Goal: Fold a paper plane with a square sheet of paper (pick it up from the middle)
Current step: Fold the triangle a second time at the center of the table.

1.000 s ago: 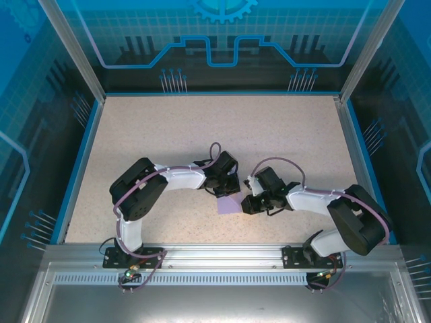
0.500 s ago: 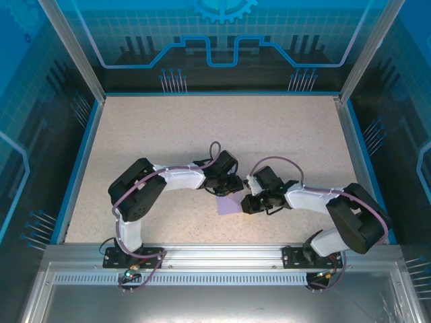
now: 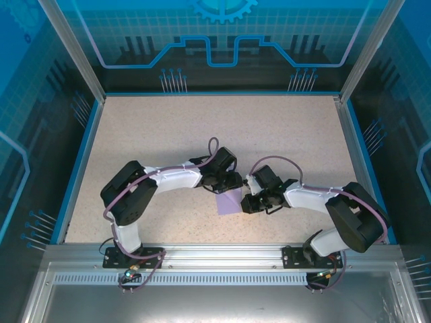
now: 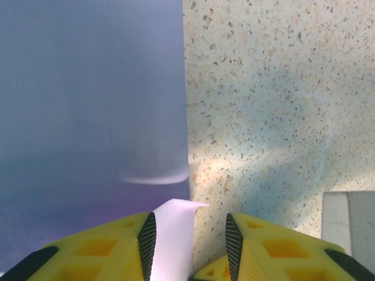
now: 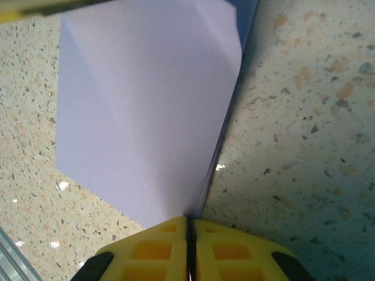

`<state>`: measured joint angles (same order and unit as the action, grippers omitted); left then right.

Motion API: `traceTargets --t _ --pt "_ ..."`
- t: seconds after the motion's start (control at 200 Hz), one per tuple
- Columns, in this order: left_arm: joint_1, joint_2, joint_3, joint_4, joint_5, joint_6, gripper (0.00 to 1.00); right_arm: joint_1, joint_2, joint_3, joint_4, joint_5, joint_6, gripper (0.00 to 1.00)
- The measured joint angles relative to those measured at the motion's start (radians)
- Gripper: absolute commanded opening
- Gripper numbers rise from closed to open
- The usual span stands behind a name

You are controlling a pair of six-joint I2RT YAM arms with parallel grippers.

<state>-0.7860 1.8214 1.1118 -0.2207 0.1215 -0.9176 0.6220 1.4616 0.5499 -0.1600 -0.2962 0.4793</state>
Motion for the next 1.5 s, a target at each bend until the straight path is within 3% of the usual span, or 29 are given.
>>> traceTargets --t 0.185,0.305,0.46,1.501 --pt "0.0 -0.077 -0.009 -0.037 -0.013 0.035 0.34 0.0 0.0 0.001 0.0 0.0 0.003 0.1" --pt "0.0 -0.071 -0.009 -0.043 0.004 0.074 0.25 0.0 0.001 0.002 -0.003 0.0 0.003 0.1" --pt "-0.003 -0.055 -0.009 -0.064 0.016 0.109 0.21 0.0 0.001 0.002 -0.004 0.0 0.003 0.1" --pt "-0.002 0.045 -0.022 -0.08 -0.001 0.17 0.19 0.0 0.001 0.006 -0.011 0.001 0.015 0.09"
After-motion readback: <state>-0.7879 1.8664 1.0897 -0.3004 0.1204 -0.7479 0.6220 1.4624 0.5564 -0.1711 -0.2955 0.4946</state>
